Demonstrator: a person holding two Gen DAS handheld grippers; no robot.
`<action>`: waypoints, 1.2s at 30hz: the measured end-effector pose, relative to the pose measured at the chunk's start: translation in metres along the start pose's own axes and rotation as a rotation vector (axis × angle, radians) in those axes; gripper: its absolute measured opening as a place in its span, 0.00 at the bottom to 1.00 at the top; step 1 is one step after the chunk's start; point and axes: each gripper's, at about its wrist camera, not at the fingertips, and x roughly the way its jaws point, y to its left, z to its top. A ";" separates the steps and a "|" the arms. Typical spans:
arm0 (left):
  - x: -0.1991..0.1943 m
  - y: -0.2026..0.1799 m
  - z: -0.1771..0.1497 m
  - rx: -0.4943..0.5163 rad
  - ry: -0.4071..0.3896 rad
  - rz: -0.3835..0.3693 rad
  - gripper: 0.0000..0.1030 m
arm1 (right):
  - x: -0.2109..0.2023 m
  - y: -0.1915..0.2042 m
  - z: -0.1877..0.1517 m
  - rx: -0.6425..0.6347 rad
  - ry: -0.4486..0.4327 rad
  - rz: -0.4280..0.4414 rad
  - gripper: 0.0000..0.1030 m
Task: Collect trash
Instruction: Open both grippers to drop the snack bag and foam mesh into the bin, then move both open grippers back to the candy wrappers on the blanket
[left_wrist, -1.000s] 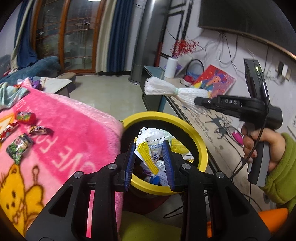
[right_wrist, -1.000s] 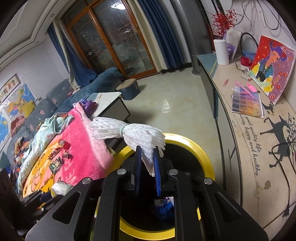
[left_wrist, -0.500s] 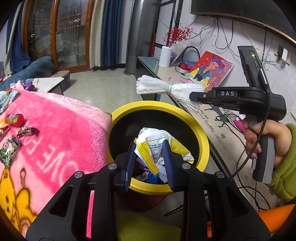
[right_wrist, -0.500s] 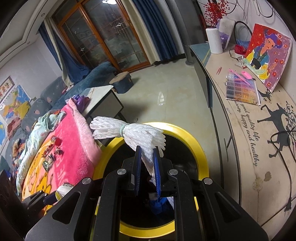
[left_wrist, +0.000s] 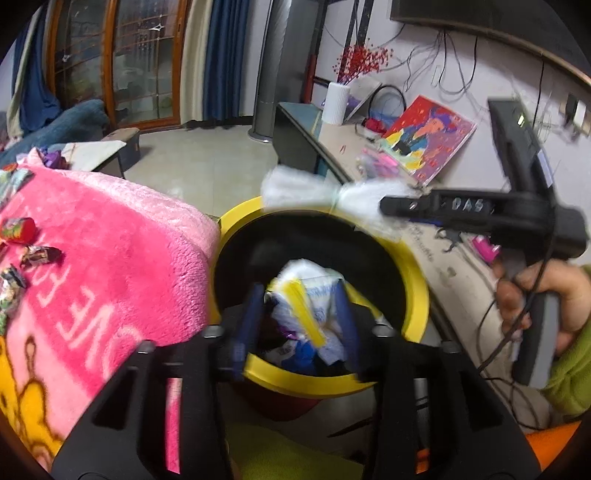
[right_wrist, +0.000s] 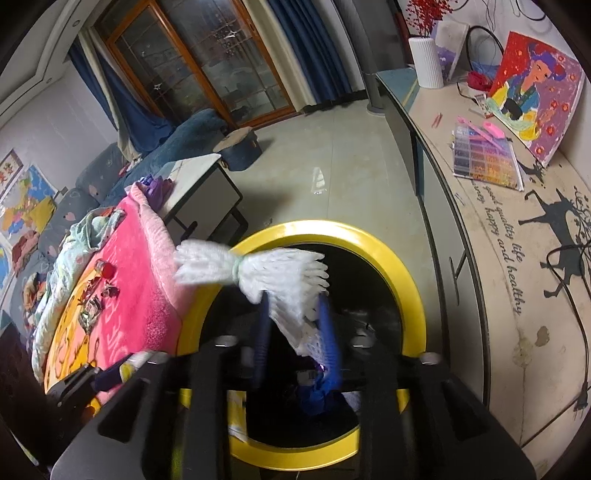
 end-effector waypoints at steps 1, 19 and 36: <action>-0.001 0.002 0.000 -0.006 -0.008 0.002 0.54 | 0.000 -0.001 -0.001 0.006 -0.003 -0.007 0.41; -0.062 0.043 -0.004 -0.141 -0.185 0.151 0.89 | -0.028 0.059 -0.005 -0.141 -0.153 0.023 0.76; -0.124 0.093 -0.018 -0.255 -0.303 0.301 0.89 | -0.059 0.144 -0.032 -0.443 -0.316 0.101 0.85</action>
